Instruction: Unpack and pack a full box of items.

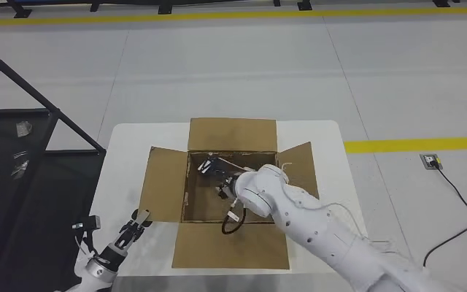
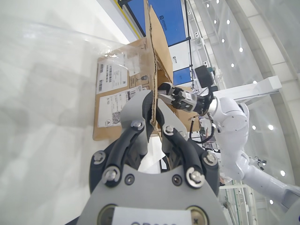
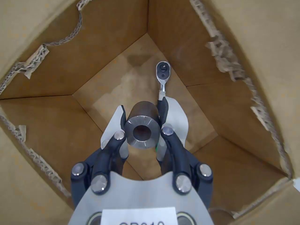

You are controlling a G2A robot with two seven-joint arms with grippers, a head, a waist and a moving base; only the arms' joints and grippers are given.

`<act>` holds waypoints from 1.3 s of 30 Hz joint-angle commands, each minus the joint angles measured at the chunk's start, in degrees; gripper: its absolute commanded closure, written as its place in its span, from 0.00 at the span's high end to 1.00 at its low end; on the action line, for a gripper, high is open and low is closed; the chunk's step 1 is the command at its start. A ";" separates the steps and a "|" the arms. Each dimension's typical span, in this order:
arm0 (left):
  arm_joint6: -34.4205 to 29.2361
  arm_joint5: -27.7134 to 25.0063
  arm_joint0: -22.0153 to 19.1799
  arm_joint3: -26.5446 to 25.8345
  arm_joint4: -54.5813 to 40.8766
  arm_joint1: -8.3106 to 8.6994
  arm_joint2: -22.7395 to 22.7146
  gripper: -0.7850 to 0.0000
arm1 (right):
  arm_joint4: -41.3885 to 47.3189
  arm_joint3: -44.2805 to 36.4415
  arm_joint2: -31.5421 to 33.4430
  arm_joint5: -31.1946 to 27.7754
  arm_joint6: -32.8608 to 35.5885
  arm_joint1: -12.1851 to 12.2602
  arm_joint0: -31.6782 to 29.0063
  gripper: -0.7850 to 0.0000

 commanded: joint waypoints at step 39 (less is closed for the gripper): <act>1.63 1.00 1.40 -3.14 2.68 -0.42 -2.97 0.00 | 7.19 32.38 1.66 -15.51 -17.62 -11.26 5.72 1.00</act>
